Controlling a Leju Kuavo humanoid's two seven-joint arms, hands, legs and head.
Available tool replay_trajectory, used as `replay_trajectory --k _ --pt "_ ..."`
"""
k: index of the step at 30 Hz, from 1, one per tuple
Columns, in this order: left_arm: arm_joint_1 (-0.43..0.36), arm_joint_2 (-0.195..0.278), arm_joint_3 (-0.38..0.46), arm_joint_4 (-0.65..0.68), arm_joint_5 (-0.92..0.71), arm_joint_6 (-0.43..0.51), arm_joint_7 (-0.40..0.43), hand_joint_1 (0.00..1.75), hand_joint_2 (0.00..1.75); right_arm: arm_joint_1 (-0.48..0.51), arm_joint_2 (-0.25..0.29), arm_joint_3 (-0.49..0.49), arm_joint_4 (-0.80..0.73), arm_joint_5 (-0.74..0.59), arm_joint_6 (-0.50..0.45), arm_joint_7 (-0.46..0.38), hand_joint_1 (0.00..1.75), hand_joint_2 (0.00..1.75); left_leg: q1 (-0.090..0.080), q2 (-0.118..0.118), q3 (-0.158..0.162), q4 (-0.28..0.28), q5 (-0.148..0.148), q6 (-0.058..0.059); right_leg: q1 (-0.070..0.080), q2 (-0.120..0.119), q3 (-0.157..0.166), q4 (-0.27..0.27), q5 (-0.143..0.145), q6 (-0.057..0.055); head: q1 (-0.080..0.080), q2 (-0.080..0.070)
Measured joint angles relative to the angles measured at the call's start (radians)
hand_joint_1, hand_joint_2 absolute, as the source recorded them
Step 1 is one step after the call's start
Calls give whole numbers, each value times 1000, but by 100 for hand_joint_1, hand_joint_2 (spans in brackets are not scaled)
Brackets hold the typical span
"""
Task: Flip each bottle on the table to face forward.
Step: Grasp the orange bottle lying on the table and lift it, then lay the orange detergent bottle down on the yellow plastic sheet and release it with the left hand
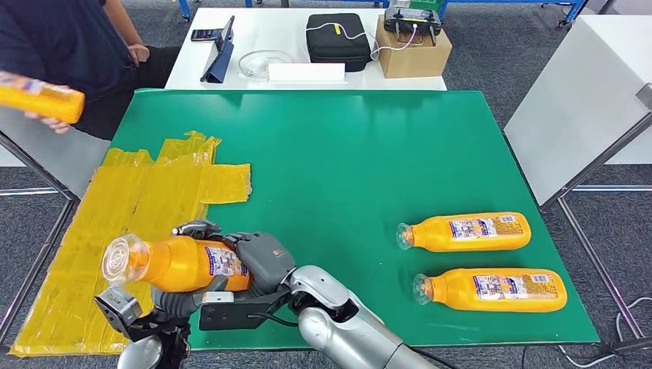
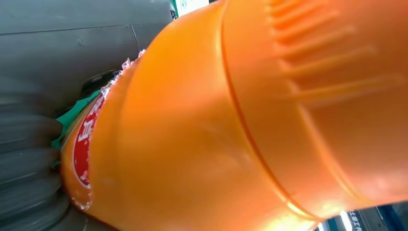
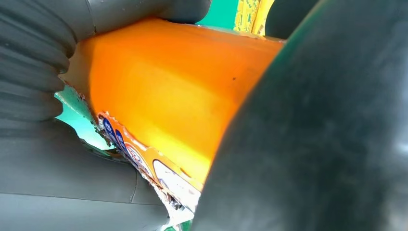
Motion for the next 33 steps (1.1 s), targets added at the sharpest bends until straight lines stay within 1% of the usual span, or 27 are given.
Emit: replay_trajectory --k 3,4,5,7,8,9,11,14,15,16,19,20,21,23,24,25,26,28,29,30,31,33 --pt "2 -1 3 -3 4 -6 -2 175 175 4 -1 3 0 2 -23 17 175 175 0 0 0 0 0 0 0 0 0 0 0 0 0 0" --pt "2 -2 4 -5 4 -9 -2 175 175 7 -3 3 -2 5 -33 24 170 175 0 0 0 0 0 0 0 0 0 0 0 0 0 0" --pt "2 -2 4 -7 4 -11 -2 175 175 11 -5 3 -7 9 -44 31 126 175 0 0 0 0 0 0 0 0 0 0 0 0 0 0" --pt "3 -2 4 -13 0 -12 -2 175 175 21 -12 2 -21 19 -59 41 39 87 0 0 0 0 0 0 0 0 0 0 0 0 0 0" --pt "3 -3 4 -17 -7 -8 -2 175 175 26 -17 1 -30 23 -66 46 0 44 0 0 0 0 0 0 0 0 0 0 0 0 0 0" --pt "3 -4 4 -21 -21 3 -2 175 175 31 -24 0 -40 28 -73 52 0 0 0 0 0 0 0 0 0 0 0 0 0 0 0 0" --pt "3 -5 4 -31 -75 48 -4 175 175 47 -45 -9 -72 41 -91 66 0 0 0 -1 0 0 0 0 0 0 0 0 0 0 0 0" --pt "-1 -4 15 -39 -202 175 -7 175 175 85 -96 -42 -150 58 -99 73 0 0 0 -1 -1 0 0 0 0 0 0 0 0 0 0 0" --pt "-4 -3 24 -40 -261 240 -7 175 175 100 -115 -60 -182 62 -99 73 0 0 0 -1 -1 0 0 0 0 0 0 0 0 0 0 0" --pt "-6 -1 34 -40 -339 324 -3 175 175 114 -136 -81 -215 66 -99 72 0 0 -1 -1 -1 0 0 0 0 0 0 0 0 0 0 0" --pt "-15 4 64 -36 -613 620 24 175 175 154 -205 -159 -317 69 -96 66 0 0 -1 -2 -1 0 0 0 0 -1 0 0 0 0 0 0" --pt "-18 6 73 -34 -664 680 32 175 175 166 -226 -184 -347 68 -93 62 0 0 -1 -2 -1 0 0 0 0 -1 1 0 0 0 0 0" --pt "-21 8 81 -31 -691 714 37 175 175 177 -245 -207 -374 68 -89 59 0 0 -1 -2 -1 0 0 0 0 0 1 0 0 0 0 0" --pt "-23 10 89 -27 -711 736 45 175 175 192 -268 -239 -412 68 -83 54 0 0 -1 -1 -1 0 0 0 0 0 0 0 0 0 0 0" --pt "-25 11 93 -25 -740 761 58 175 175 199 -278 -250 -428 67 -81 52 0 0 -1 -1 -1 0 0 0 0 0 0 0 0 0 0 0" --pt "-26 10 99 -23 -801 804 79 175 175 207 -290 -258 -445 63 -79 49 0 0 0 -1 -1 0 0 0 0 0 0 0 0 0 0 0" --pt "-29 7 111 -22 -896 857 104 175 175 216 -307 -266 -465 54 -79 43 0 0 0 -1 -1 0 0 0 0 0 0 0 0 0 0 0" --pt "-36 0 159 -23 -1154 941 160 175 175 235 -356 -281 -516 26 -71 26 0 0 -1 -3 -1 0 0 0 0 -1 0 0 0 0 0 0" --pt "-37 5 186 -23 -1279 958 202 175 175 244 -388 -291 -545 11 -62 17 0 0 -1 -3 -1 0 0 0 0 -1 1 0 0 0 0 0" --pt "-36 18 204 -23 -1378 965 266 175 175 254 -422 -301 -576 -3 -51 8 0 0 -1 -3 -1 0 -1 0 -1 -1 0 0 0 0 0 0" --pt "-34 39 210 -21 -1439 967 347 175 175 262 -455 -311 -605 -14 -38 2 0 0 -1 -2 -2 0 -1 0 -1 0 0 0 0 1 0 0" --pt "-31 92 196 -12 -1487 968 506 175 175 277 -511 -329 -654 -30 -17 -5 0 0 -1 0 -2 0 -2 -1 -1 1 -1 0 0 1 0 0"
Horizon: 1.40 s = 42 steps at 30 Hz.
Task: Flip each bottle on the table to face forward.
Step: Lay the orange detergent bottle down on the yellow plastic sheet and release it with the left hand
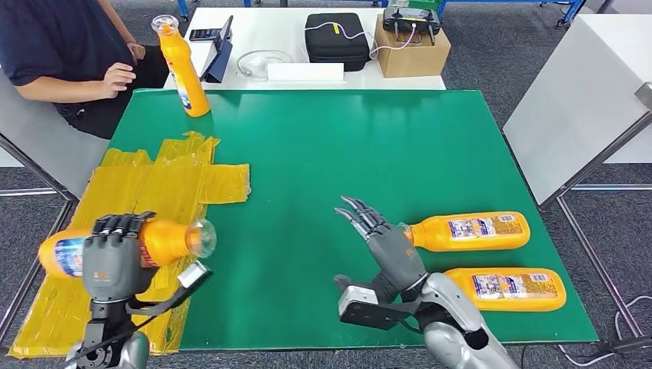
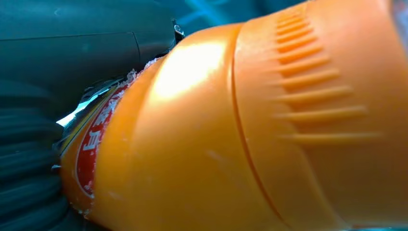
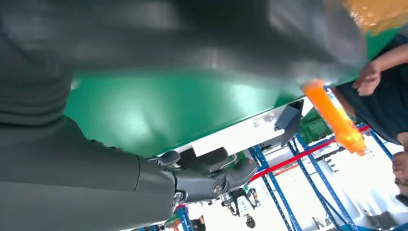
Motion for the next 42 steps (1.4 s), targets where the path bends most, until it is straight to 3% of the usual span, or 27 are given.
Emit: replay_trajectory --k 3,7,8,11,12,19,29,32,37,41,42 --pt "-10 67 -46 39 -9 2 145 175 175 16 -62 -18 -56 -10 22 -6 0 0 0 -1 0 0 0 0 0 0 -1 0 0 0 0 0" --pt "-55 148 -210 184 -14 4 339 175 175 20 -126 -28 -112 -3 47 -8 0 0 0 -2 0 0 0 0 0 -1 1 0 0 0 0 0" --pt "-73 160 -253 242 -14 4 353 144 175 19 -140 -28 -123 -1 57 -6 0 0 0 -2 0 0 0 0 0 -1 1 0 0 0 0 0" --pt "-122 172 -350 429 -12 4 329 13 44 3 -175 -27 -142 -4 88 2 0 0 0 -1 0 0 1 0 -1 0 1 0 1 1 0 0" --pt "-136 171 -367 483 -10 5 305 0 0 -4 -182 -27 -144 -6 96 5 0 0 -1 0 0 0 1 0 -1 0 1 0 1 1 0 0" --pt "-241 149 -373 711 32 7 110 0 0 -38 -195 -25 -143 -11 110 13 0 0 -2 -10 4 0 1 1 -2 -7 9 0 -1 1 -1 0" --pt "-257 121 -330 771 88 8 -29 0 0 -45 -202 -24 -141 -11 115 13 0 0 -2 -11 7 -1 3 3 -3 -8 12 0 0 2 0 0" --pt "-226 103 -277 713 187 11 -161 0 0 -35 -224 -31 -146 -13 109 19 0 0 -2 -11 7 0 3 3 -3 -8 11 0 0 2 0 0" --pt "-178 44 -133 621 539 4 -487 0 0 57 -271 -86 -196 10 83 30 0 0 -2 -12 4 0 2 3 -3 -9 8 0 0 2 0 0" --pt "-139 26 -83 503 833 -75 -535 0 0 163 -291 -143 -252 58 59 30 0 175 -2 -11 2 0 1 2 -1 -9 5 0 0 2 0 0" --pt "-119 25 -83 444 978 -121 -538 0 0 199 -293 -157 -268 84 42 31 0 175 -1 -11 2 0 1 2 -1 -9 5 0 -1 1 0 0"
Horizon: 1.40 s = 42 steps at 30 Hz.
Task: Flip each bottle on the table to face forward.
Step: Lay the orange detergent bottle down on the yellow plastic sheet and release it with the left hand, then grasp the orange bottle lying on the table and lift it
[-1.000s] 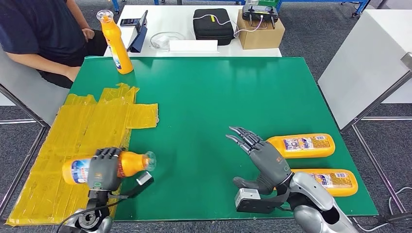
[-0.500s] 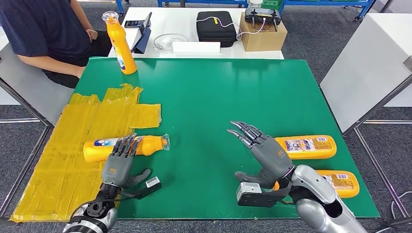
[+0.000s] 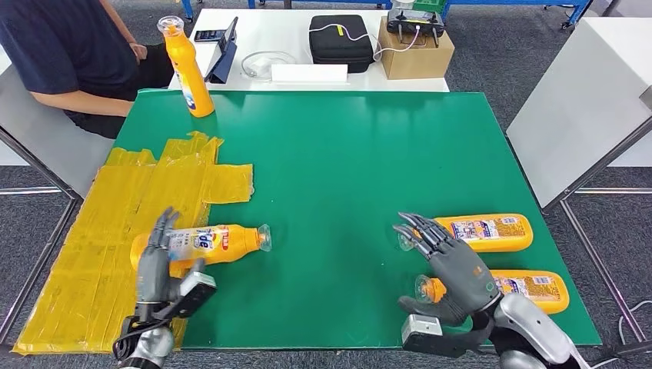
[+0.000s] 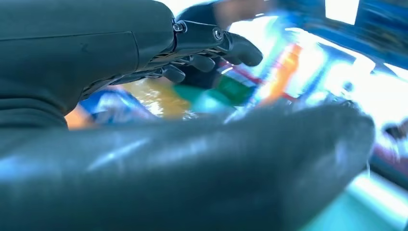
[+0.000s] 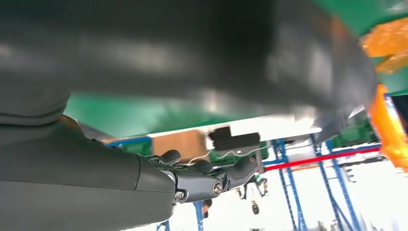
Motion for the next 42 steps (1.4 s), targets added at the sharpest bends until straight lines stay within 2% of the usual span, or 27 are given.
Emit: replay_trajectory --k 3,5,10,15,18,21,24,26,28,32,36,39,42 --pt "72 -2 24 -211 410 -187 -5 0 0 91 19 -20 -40 93 -56 3 0 175 2 3 -2 0 -2 -2 2 2 -2 0 -1 -1 0 0" --pt "113 -3 61 -331 517 -291 -7 0 0 118 48 -15 -49 135 -70 9 0 175 2 6 -2 0 -3 -3 2 5 -4 0 -1 -2 0 0" --pt "166 -11 127 -499 542 -399 -8 0 0 132 103 -6 -50 157 -72 19 0 175 2 8 -3 -1 -2 -3 2 5 -4 0 -2 -3 0 0" --pt "171 -50 207 -555 517 -637 -7 0 0 84 188 1 -18 174 -100 52 0 175 2 9 -1 -1 -1 -2 2 6 -5 0 -1 -4 0 0" --pt "176 -85 200 -590 434 -677 -7 0 0 116 188 -10 -15 157 -114 108 0 175 1 4 1 0 -2 0 1 3 -11 0 -3 -1 0 0" --pt "175 -123 135 -605 346 -640 -1 0 0 272 96 -53 -95 127 -174 220 0 175 -2 -7 1 0 -5 4 -2 -6 -6 -1 -8 5 0 0" --pt "161 -138 39 -603 317 -573 16 0 0 445 -49 -65 -211 139 -279 429 0 175 -5 -5 -1 0 -7 6 -5 -6 3 0 -9 7 1 0" --pt "146 -139 -14 -599 322 -544 22 0 0 497 -140 -32 -267 150 -341 562 0 175 -7 4 1 0 -11 7 -7 3 3 0 -8 7 1 0" --pt "134 -139 -48 -597 330 -537 23 0 0 512 -209 15 -304 149 -370 635 0 175 -8 11 5 0 -14 8 -7 9 3 -1 -8 7 1 0" --pt "122 -139 -83 -593 341 -555 24 0 0 518 -306 93 -341 125 -375 720 0 175 -8 12 7 0 -14 8 -7 10 4 -1 -8 7 1 0" --pt "112 -138 -95 -583 350 -575 29 0 0 521 -394 130 -349 94 -410 790 0 175 -8 12 8 0 -13 8 -7 10 4 -1 -8 7 1 0" --pt "109 -137 -95 -580 356 -591 28 0 0 546 -460 129 -349 41 -475 826 0 175 -8 12 8 0 -13 9 -7 10 5 -1 -8 7 1 0" --pt "107 -137 -95 -578 359 -612 25 0 0 608 -534 70 -343 -52 -535 815 0 175 -8 12 8 0 -13 9 -7 10 5 -1 -8 7 1 0"
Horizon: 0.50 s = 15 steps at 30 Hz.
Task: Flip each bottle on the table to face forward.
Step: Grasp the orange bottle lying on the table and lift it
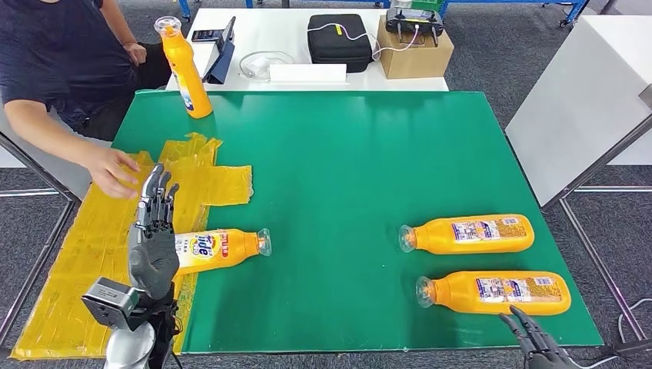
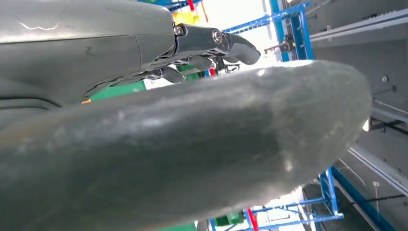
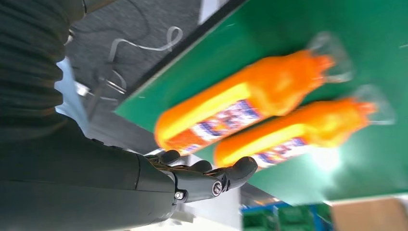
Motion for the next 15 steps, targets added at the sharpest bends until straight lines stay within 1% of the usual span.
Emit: replay_trajectory --k 2,4,7,9,10,11,12,15 --pt "-2 0 0 1 1 -6 -1 0 0 37 -30 -61 9 -42 -9 -30 0 175 0 0 0 0 0 0 0 0 0 0 0 0 0 0" --pt "-4 0 0 2 2 -8 -2 0 0 64 -44 -111 16 -56 -3 -50 0 175 0 0 0 0 0 0 -1 0 0 0 0 0 0 0" --pt "-5 0 0 6 2 -12 -2 0 0 93 -48 -162 23 -55 17 -63 0 175 0 0 0 0 0 0 -1 0 0 0 0 0 0 0" --pt "-6 0 0 7 2 -14 -2 0 0 109 -43 -196 28 -61 52 -83 0 175 0 0 1 0 0 0 0 0 0 0 0 0 0 0" --pt "-6 0 0 8 2 -16 -2 0 0 117 -32 -222 35 -71 89 -112 0 175 0 0 1 0 0 0 0 0 0 0 0 0 0 0" --pt "-7 0 0 10 2 -17 -2 0 0 121 -11 -258 48 -84 149 -161 0 175 0 0 1 0 0 0 1 0 0 0 0 0 0 0" --pt "-9 1 0 12 2 -19 -2 0 0 122 21 -307 67 -95 229 -227 0 175 0 0 1 0 0 0 1 0 0 0 0 0 0 0" --pt "-18 3 -2 20 2 -27 -2 0 0 89 155 -496 145 -67 505 -444 0 175 1 0 1 0 0 0 2 0 0 0 0 0 0 0"
